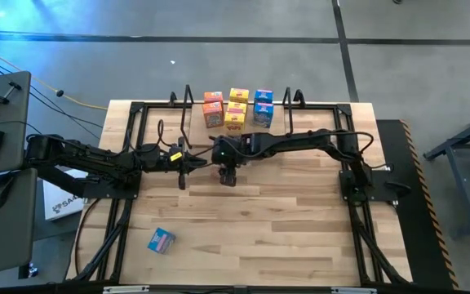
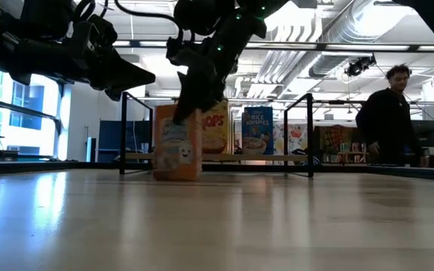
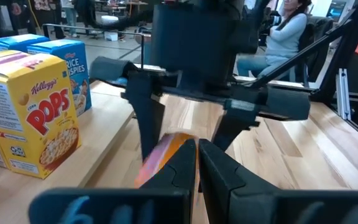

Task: Stack cereal on shelf
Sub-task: Put the orange cereal box on the shelf aligned with the other orange cereal boxes

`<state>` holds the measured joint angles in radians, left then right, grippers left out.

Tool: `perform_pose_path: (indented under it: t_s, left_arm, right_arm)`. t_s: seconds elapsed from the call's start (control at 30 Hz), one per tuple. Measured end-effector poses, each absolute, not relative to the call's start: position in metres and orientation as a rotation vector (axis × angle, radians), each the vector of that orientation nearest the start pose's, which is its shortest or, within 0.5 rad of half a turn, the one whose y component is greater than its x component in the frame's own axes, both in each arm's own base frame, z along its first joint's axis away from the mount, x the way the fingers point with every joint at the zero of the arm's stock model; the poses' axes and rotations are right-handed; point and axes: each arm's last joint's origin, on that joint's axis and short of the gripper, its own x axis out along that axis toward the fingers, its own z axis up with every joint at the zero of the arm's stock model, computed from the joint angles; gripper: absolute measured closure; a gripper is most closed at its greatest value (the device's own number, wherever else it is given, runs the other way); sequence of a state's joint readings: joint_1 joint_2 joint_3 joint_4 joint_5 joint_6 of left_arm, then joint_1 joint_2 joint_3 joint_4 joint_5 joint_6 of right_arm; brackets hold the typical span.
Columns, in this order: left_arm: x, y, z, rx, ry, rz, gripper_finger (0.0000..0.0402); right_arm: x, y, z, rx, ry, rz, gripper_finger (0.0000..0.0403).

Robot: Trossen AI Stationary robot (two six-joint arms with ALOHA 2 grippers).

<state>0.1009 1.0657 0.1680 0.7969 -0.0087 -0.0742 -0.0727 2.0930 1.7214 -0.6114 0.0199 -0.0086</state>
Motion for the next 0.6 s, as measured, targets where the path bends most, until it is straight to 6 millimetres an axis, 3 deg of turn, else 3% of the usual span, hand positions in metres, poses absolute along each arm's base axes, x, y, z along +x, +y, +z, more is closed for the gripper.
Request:
perform_pose_path:
  t_s: [0.17, 0.33, 0.47, 0.6]
  left_arm:
    - [0.187, 0.019, 0.17, -0.08, 0.099, 0.113, 0.0392]
    - [0.187, 0.019, 0.17, -0.081, 0.098, 0.113, 0.0392]
    - [0.187, 0.019, 0.17, -0.101, 0.098, 0.116, 0.0392]
    - [0.187, 0.019, 0.171, -0.126, 0.094, 0.097, 0.0393]
  right_arm:
    - [0.457, -0.031, 0.228, -0.025, 0.911, -0.088, 0.0148]
    - [0.443, -0.015, 0.253, -0.085, 0.914, -0.081, 0.0152]
    - [0.42, 0.001, 0.275, -0.219, 0.951, -0.187, 0.0204]
    - [0.398, 0.008, 0.266, -0.19, 0.847, -0.137, 0.0299]
